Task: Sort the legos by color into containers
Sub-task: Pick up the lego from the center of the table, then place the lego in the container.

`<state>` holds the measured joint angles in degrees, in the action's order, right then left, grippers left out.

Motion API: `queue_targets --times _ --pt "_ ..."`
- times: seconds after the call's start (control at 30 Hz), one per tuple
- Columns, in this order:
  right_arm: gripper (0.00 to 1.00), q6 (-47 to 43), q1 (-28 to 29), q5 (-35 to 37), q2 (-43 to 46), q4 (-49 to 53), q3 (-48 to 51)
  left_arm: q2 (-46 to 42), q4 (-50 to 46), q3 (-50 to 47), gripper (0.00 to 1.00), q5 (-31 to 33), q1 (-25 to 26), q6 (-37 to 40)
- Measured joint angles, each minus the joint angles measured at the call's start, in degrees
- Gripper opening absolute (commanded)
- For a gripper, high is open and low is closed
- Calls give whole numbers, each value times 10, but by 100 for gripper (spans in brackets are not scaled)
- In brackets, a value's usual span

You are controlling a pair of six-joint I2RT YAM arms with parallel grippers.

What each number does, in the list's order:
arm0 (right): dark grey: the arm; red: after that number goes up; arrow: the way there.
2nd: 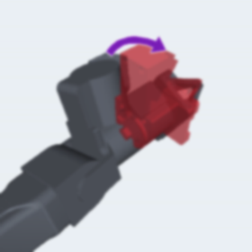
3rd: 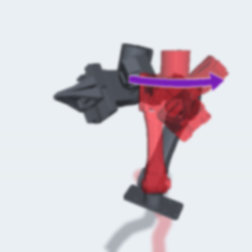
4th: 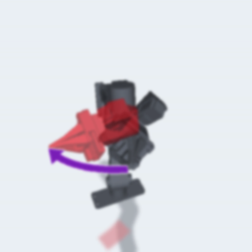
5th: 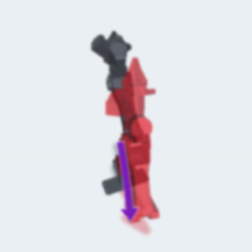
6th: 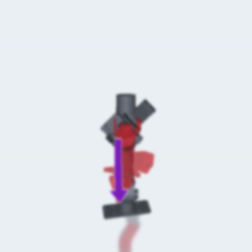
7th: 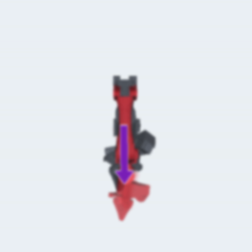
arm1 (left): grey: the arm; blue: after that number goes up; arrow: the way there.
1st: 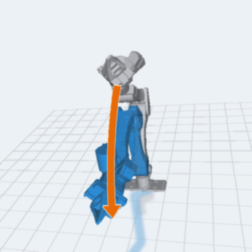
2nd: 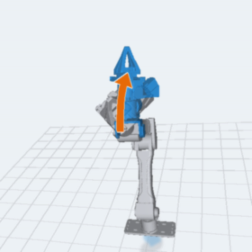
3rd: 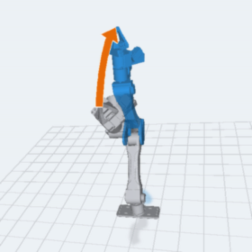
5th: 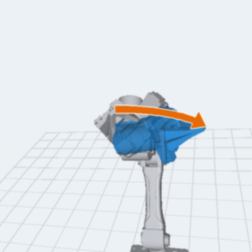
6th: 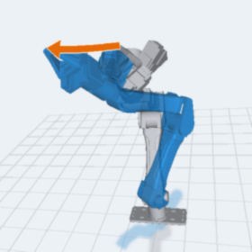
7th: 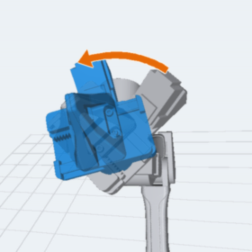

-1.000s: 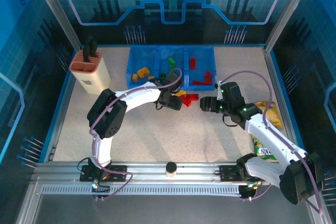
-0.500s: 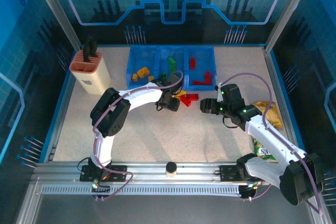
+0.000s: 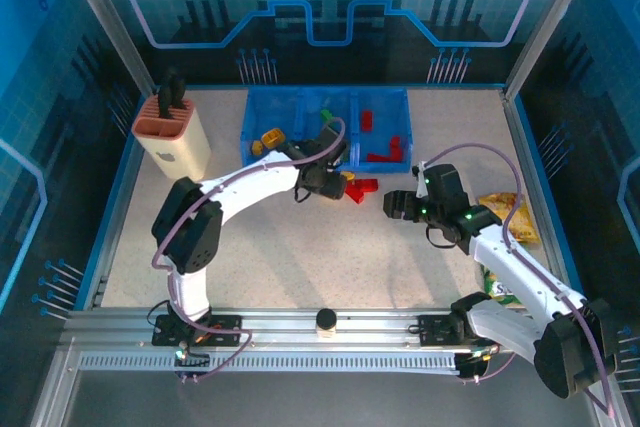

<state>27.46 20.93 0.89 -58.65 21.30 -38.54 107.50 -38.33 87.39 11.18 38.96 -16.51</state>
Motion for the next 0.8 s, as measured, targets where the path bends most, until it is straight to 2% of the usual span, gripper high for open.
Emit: queue_targets --times 0.2,0.5,0.57,0.67,0.8 --pt "81 7 0 -7 10 0 7 31 -8 123 47 1 -35 2" --pt "80 8 0 -10 46 7 16 157 -48 266 48 8 -78 7" --pt "81 9 0 -12 46 7 17 179 -60 290 55 11 -82 10" --pt "81 11 0 -14 46 9 18 191 -73 314 76 12 -86 17" --pt "81 12 5 -14 37 9 17 183 -74 325 82 15 -86 21"
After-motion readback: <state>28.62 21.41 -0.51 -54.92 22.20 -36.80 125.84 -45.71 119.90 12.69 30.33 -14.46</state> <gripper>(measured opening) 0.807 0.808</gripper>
